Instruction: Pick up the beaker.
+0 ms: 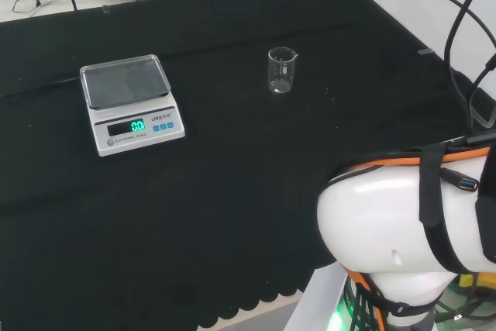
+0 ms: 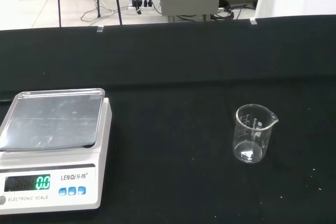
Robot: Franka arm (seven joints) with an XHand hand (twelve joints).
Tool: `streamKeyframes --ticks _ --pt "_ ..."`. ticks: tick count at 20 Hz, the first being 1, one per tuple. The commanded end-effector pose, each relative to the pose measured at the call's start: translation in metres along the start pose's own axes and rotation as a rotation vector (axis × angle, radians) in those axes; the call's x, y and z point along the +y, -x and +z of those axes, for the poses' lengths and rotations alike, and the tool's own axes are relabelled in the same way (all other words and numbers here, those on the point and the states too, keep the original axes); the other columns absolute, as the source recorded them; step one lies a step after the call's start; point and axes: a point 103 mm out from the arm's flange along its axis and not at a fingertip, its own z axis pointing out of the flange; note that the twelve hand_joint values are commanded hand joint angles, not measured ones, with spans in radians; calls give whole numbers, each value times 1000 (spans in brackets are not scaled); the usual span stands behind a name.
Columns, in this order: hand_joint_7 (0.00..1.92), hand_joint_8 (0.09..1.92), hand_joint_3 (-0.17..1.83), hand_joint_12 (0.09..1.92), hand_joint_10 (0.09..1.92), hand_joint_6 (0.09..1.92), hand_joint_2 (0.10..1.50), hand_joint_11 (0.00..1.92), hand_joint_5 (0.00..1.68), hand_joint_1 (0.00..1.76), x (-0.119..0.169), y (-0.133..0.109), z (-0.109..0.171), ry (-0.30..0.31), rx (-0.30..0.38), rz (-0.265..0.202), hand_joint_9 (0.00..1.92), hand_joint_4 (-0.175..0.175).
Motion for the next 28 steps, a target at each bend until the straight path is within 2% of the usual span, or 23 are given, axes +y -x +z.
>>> streamKeyframes --ticks 1,6,10,12,14,20,24,28 --pt "125 711 440 1263 859 129 587 0 100 560 2 -6 0 9 -5 2 200 12" --pt "28 699 267 1230 900 87 673 0 122 575 2 -30 2 0 -8 4 55 15" --pt "1 643 217 1141 862 87 696 0 125 581 10 -26 14 5 -11 35 2 18" --pt "0 633 209 1129 855 87 698 0 125 585 29 -6 30 1 11 48 0 19" --pt "0 627 204 1123 850 87 698 0 123 594 62 29 53 -24 47 48 0 20" --pt "0 609 191 1101 839 87 700 0 112 610 126 95 99 -84 64 47 0 23" --pt "0 589 181 1078 838 87 704 0 104 616 157 110 132 -116 49 42 0 25" --pt "0 492 167 1027 800 87 710 0 76 621 183 119 168 -152 57 46 0 28"
